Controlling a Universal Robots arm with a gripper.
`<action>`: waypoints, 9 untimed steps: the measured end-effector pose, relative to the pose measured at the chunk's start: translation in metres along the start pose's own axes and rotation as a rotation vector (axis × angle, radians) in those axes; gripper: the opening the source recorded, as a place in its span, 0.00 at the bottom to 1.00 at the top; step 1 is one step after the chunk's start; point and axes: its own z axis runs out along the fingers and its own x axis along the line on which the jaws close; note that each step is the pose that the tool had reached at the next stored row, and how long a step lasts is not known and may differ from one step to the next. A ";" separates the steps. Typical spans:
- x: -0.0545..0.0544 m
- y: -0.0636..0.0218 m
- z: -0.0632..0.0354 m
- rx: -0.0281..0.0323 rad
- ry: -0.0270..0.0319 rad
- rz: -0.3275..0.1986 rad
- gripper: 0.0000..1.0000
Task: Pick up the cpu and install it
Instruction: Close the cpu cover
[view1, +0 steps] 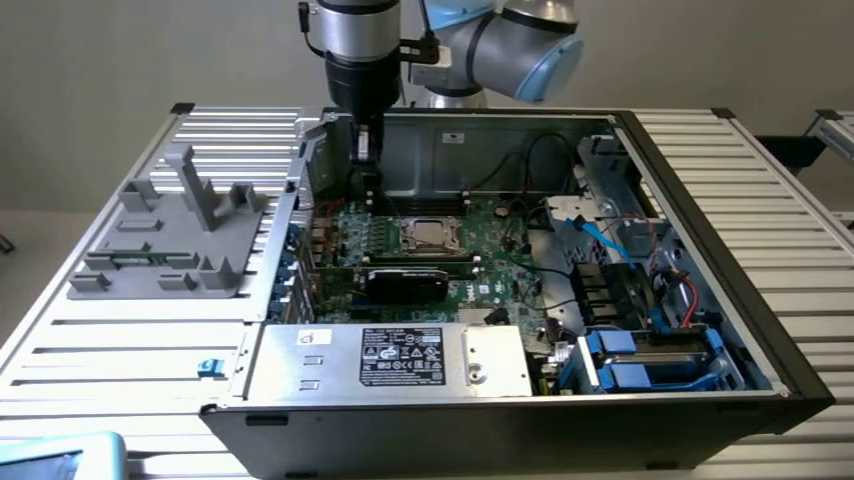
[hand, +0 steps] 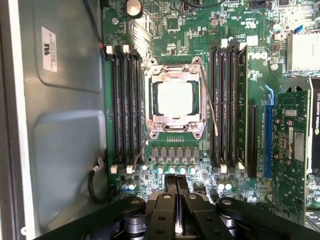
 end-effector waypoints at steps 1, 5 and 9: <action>0.001 -0.0005 -0.0026 0.0000 0.0000 0.000 0.11; 0.005 -0.0034 -0.0118 -0.0001 0.0001 0.000 0.11; 0.009 -0.0084 -0.0177 0.0000 0.0000 0.000 0.11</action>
